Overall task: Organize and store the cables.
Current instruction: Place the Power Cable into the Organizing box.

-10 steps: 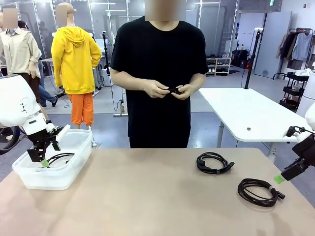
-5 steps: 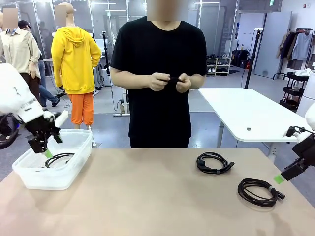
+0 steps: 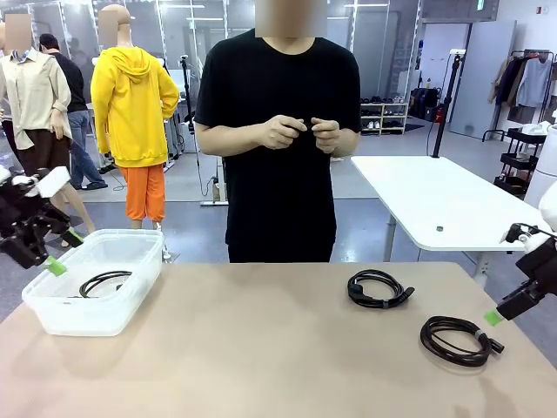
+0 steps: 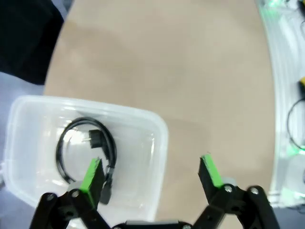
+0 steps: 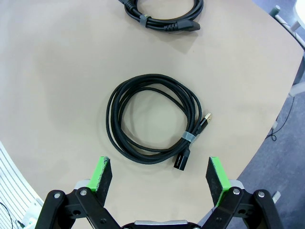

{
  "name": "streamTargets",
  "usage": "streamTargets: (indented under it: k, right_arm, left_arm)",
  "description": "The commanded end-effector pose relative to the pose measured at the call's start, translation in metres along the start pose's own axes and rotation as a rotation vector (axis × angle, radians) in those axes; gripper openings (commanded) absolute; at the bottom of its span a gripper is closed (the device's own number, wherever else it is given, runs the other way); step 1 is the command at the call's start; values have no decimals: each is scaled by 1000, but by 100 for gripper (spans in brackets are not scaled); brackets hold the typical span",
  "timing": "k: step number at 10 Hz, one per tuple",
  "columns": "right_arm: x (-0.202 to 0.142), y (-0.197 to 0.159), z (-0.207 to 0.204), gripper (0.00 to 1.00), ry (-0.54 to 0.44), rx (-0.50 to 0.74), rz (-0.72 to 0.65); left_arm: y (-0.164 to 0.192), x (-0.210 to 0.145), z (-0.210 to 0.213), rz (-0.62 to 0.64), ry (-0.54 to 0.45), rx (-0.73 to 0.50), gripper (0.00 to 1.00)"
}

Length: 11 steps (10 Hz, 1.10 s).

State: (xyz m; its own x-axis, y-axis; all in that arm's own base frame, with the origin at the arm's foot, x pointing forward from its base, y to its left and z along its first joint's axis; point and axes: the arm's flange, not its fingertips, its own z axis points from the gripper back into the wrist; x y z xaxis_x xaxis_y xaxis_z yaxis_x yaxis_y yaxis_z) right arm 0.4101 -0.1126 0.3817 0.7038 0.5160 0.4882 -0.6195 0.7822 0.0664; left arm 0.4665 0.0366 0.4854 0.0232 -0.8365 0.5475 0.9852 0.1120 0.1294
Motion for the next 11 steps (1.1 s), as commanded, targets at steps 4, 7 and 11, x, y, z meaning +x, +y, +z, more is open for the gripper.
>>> streamTargets:
  k: [4, 7, 11]
  right_arm:
    - [1, 1, -1, 100, -4, 2, -27]
    - [1, 1, -1, 100, -4, 2, -27]
    - [1, 1, -1, 100, -4, 2, -27]
  left_arm:
    - [-88, -16, 32, 79, -61, 135, 100]
    - [-107, -29, 42, 60, -90, 191, 100]
    - [-104, -27, 47, 50, -102, 162, 100]
